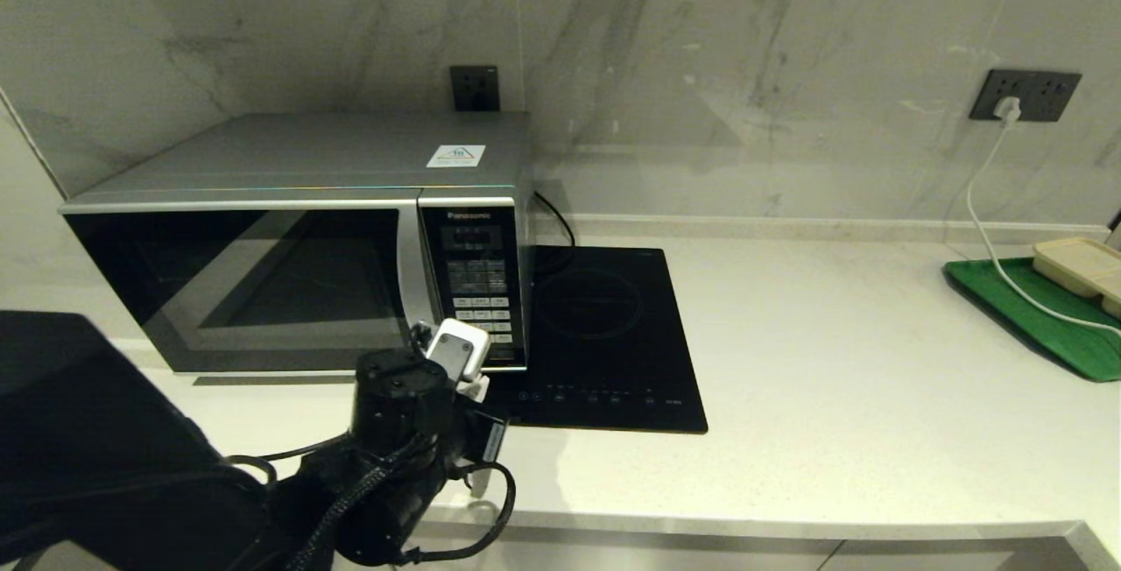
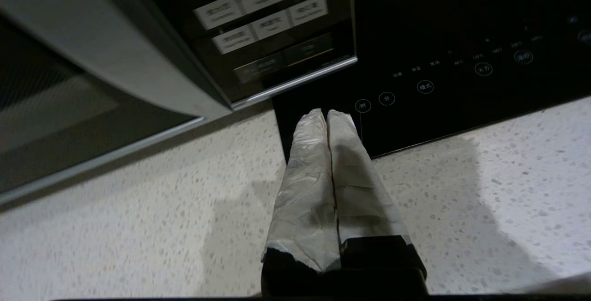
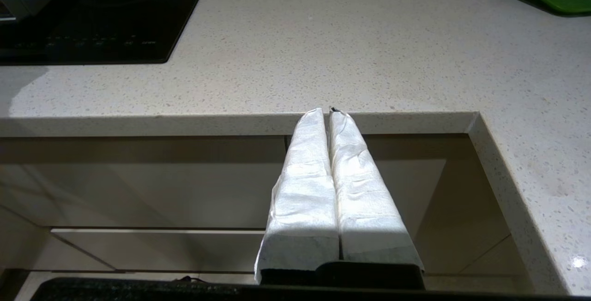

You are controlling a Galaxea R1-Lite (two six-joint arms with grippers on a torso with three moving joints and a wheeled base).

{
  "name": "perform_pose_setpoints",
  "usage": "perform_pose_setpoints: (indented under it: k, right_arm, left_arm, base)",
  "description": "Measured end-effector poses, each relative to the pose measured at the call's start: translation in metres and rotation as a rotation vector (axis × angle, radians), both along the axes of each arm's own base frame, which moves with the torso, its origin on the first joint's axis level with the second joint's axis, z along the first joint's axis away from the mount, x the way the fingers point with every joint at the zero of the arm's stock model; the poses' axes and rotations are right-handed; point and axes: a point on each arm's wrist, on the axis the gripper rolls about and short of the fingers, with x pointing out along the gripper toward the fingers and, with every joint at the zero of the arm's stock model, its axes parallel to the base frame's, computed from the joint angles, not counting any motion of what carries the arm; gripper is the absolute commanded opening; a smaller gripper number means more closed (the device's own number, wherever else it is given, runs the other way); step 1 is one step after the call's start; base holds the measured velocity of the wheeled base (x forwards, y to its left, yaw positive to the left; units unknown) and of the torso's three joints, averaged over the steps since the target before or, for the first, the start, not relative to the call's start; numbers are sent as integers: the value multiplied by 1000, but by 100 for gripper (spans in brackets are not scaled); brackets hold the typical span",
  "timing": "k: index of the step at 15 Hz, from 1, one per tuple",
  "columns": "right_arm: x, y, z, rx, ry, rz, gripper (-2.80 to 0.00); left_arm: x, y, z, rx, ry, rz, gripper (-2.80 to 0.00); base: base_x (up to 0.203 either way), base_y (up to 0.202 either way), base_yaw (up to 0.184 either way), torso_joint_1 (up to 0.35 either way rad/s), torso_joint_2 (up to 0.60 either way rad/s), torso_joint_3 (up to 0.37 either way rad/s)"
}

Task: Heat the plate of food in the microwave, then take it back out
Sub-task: Close the microwave oven

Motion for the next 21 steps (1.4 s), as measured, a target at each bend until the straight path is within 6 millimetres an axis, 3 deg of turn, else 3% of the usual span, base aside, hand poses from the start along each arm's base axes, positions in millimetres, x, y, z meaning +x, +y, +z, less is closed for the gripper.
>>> perform_pose_setpoints:
  k: [4, 8, 21]
  right_arm:
    - [0, 0, 0, 0, 0, 0, -280]
    - [0, 0, 0, 0, 0, 0, -280]
    - [0, 0, 0, 0, 0, 0, -280]
  left_arm:
    - [13, -19, -25, 17, 15, -17, -280]
    - [18, -20, -37, -16, 50, 12, -280]
    - [31, -11, -36, -92, 51, 79, -280]
  base:
    - [0, 0, 0, 0, 0, 0]
    - [0, 0, 0, 0, 0, 0]
    - [0, 0, 0, 0, 0, 0]
